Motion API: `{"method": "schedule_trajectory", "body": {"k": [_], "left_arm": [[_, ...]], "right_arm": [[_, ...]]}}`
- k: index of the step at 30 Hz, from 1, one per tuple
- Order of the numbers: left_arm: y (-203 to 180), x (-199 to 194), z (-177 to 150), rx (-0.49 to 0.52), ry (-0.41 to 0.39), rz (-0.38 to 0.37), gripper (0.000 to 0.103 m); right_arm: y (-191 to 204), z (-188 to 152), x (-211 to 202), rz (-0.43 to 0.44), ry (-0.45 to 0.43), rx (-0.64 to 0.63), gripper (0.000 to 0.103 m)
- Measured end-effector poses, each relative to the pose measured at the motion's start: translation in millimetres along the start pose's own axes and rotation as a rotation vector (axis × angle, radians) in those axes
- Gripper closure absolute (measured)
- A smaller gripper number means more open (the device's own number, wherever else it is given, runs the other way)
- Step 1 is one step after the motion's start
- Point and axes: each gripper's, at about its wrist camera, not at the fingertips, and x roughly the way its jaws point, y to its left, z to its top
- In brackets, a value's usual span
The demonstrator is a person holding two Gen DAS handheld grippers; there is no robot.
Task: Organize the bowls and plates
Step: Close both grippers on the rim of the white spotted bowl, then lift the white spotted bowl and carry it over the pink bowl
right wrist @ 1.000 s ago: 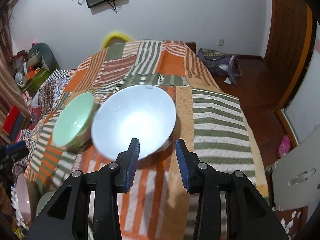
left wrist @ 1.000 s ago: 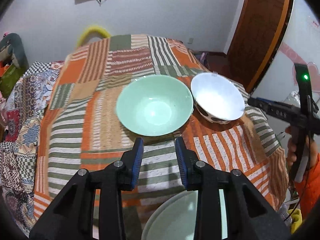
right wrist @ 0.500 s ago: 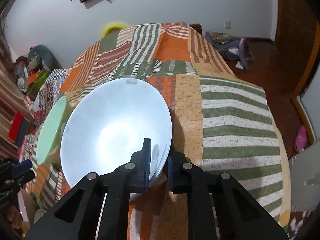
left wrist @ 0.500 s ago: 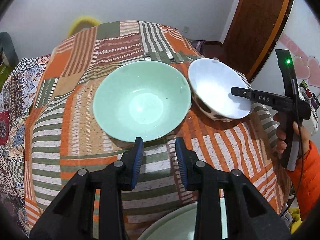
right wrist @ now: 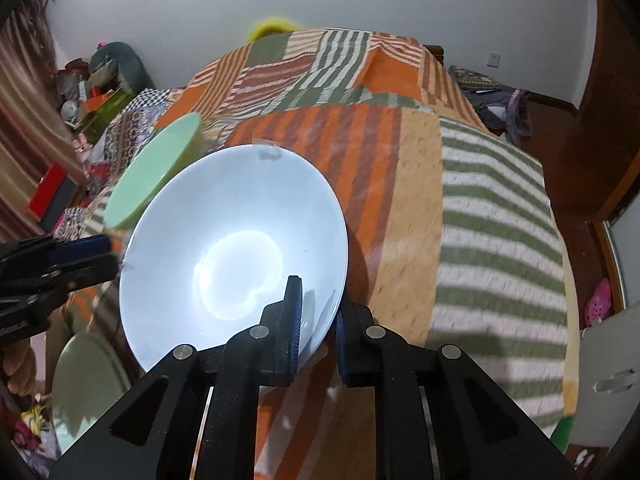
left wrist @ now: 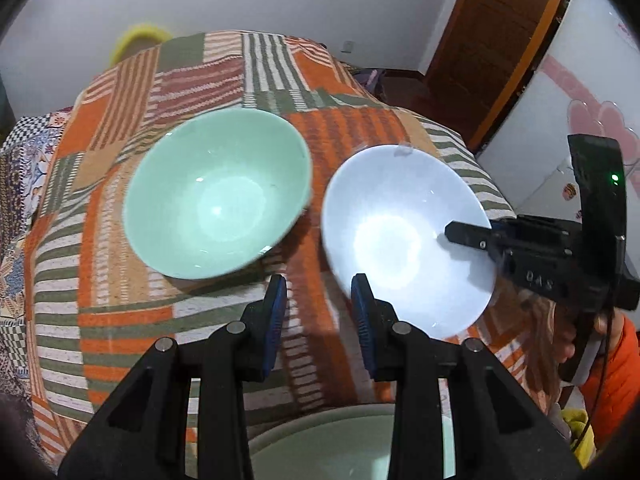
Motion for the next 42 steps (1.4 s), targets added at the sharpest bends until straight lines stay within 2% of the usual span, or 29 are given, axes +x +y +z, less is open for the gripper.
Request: {"method": "schedule_trajectory", "body": {"k": [6,8,19,28,42], "left_arm": [[-12,20,-3,0.029,0.042,-0.030,0.072],[-15,28,-4,0.039,0.059,-0.036,0.084],[-12,15,-12,0.029,0.037,-0.051,0.086],[-10,-39,-22,0.015,-0.045,-0.056,0.086],[24,-137,-63,-0.054,-0.173,-0.012,0.086]], "right_arm": [[2,-5,1,0.023,0.002,0.021,0.089],[2,-5,1,0.029,0.000,0.027,0.089],[13,-8,-9,0.006,-0.014,0.028,0.089],[39,-8,-41,0.000,-0.057,0.000,0.089],[117,-14,-76,0.033,-0.117,-0.091,0.089]]}}
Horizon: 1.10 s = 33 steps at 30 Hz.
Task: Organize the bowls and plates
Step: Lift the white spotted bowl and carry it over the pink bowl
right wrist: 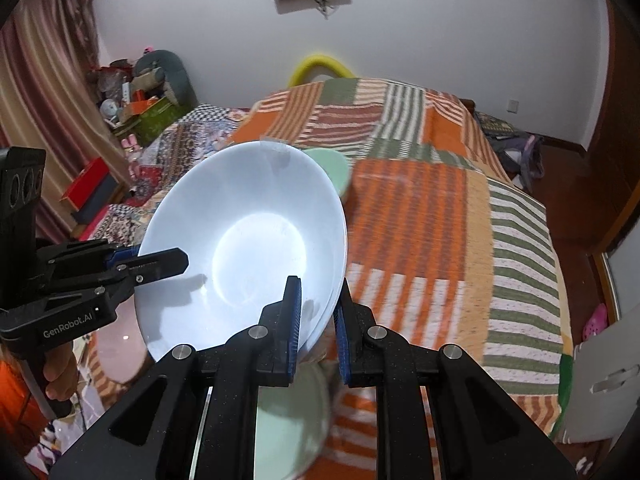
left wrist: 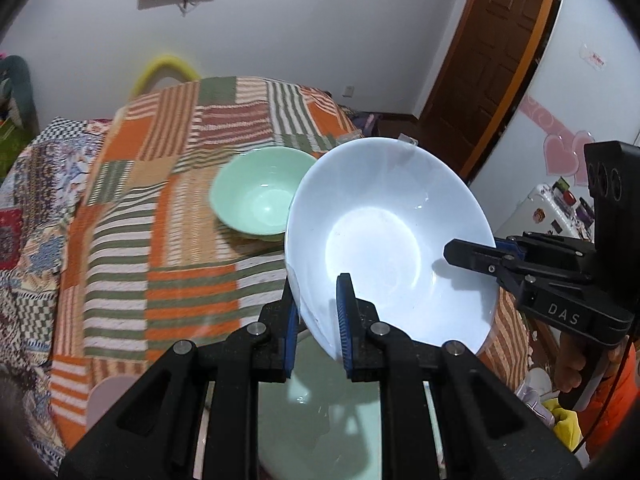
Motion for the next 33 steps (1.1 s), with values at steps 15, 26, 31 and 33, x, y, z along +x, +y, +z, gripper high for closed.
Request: {"method": "schedule_trajectory", "body": {"k": [15,26,31,33], "left_arm": [[67,-75,-53,-0.088,-0.042,0.121,0.086],[108,-86,-100,-0.153,0.012,0.200,0.086],[124,-83,-117,-0.190,0.041,0.218,0.086],[131,-81,-124,-0.206,0.057,0.223,0.086]], "right_arm": [[91,-13,12,0.101,0.025,-0.096,0.088],[138,-27,40,0.170,0.091,-0.146,0.088],[154,-33,55,0.193,0.127,-0.162,0.088],[159,-37,60,0.196,0.141,-0.167,0.088]]}}
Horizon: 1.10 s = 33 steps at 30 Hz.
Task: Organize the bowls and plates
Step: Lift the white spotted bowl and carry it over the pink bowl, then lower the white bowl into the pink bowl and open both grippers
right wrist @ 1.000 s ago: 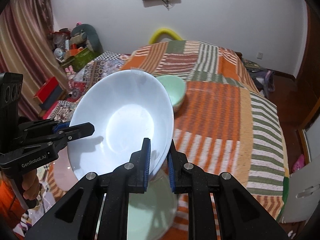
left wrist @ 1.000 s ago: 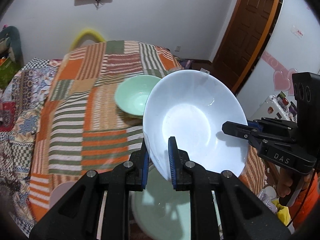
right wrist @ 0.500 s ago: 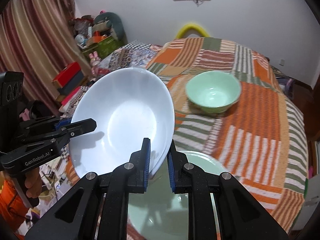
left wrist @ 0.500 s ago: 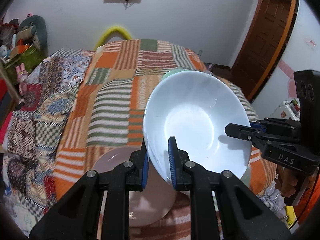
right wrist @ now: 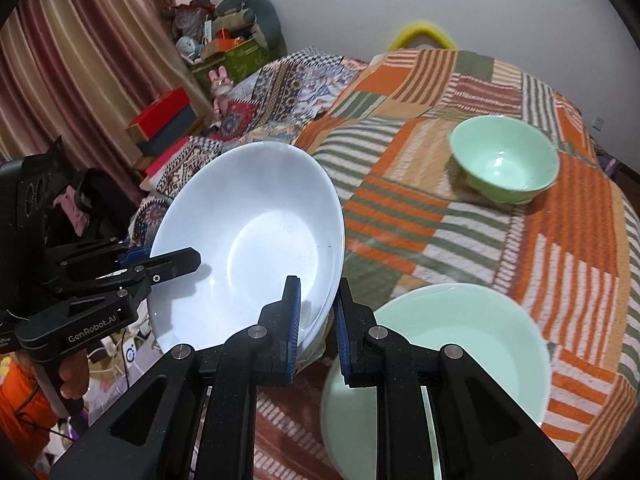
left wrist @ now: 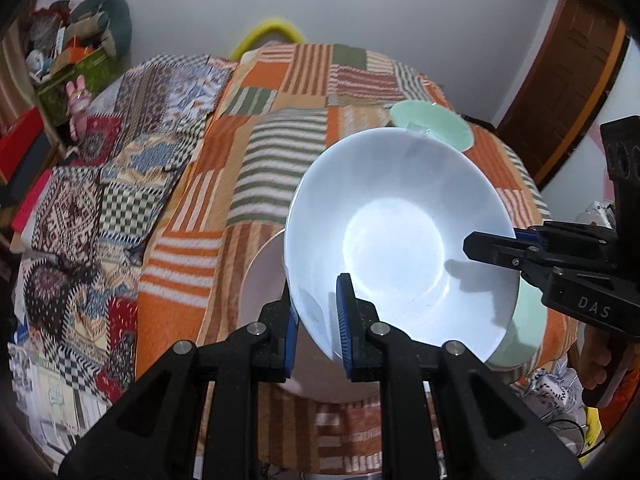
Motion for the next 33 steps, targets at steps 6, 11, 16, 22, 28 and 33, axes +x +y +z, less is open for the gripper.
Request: {"method": "schedule_trajectory", "body": {"k": [6,11,16,22,28,33], "left_arm": [[15,15,-13,-0.029,0.055,0.010,0.086],[25,28,-19,-0.051,0.084,0.014,0.086],[35,41,-24,-0.075,0.115,0.019,0.086],[41,49,-27,-0.080,0.126,0.018,0.086],[38,53,-25,-0.065,0.125,0.024,0.086],[37,51,-27,-0.053,0.117,0.026,0.086]], "right_arm": [[7,-4,20,0.009,0.052,-0.004,0.088],[12,-7,33,0.013,0.089,-0.008,0.088],[16,-10,47,0.012,0.123,-0.012,0.088],[17,-15,61,0.013,0.165,-0.005,0.088],[15,-15,63,0.005,0.174,-0.005,0.088],[13,-14,63,0.005,0.182,-0.004,0.088]]}}
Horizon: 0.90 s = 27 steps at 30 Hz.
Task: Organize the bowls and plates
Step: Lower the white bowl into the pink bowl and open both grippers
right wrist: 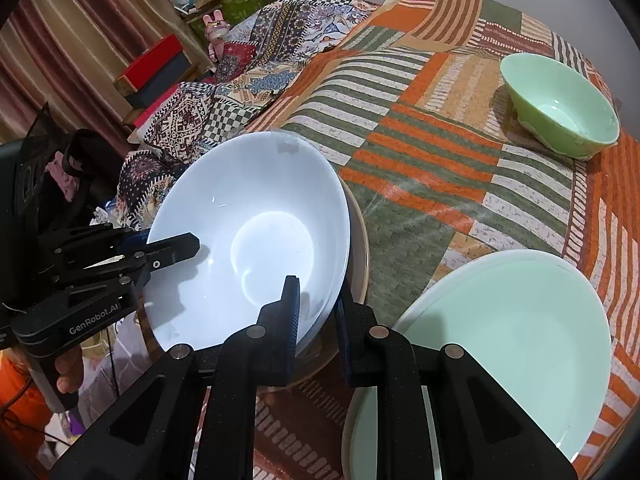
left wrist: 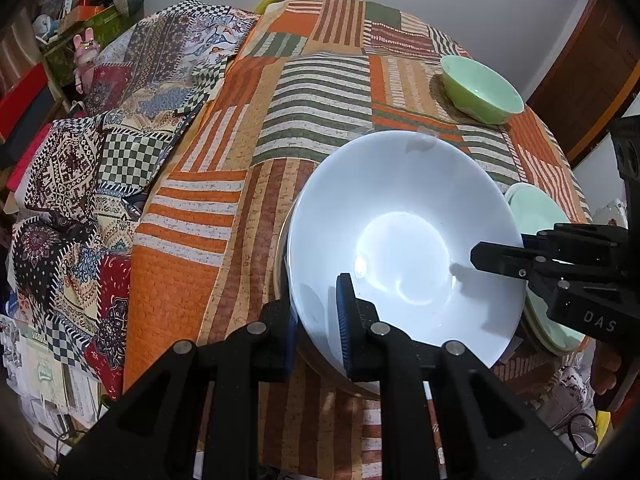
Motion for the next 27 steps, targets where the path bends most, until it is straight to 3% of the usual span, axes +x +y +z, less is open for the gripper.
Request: {"method": "schedule_trajectory", "body": {"k": [16,27], "left_arm": [[-1,1,-4,0.015,0.006,0.015,0.086],[-8,1,1,0.026,0.016,0.038,0.086]], "right_arm": [[11,6,-6,-0.079,0.014,-0.120,0.084],[-2,9,-20,-0.100,-0.027,-0.104,0.084]]}}
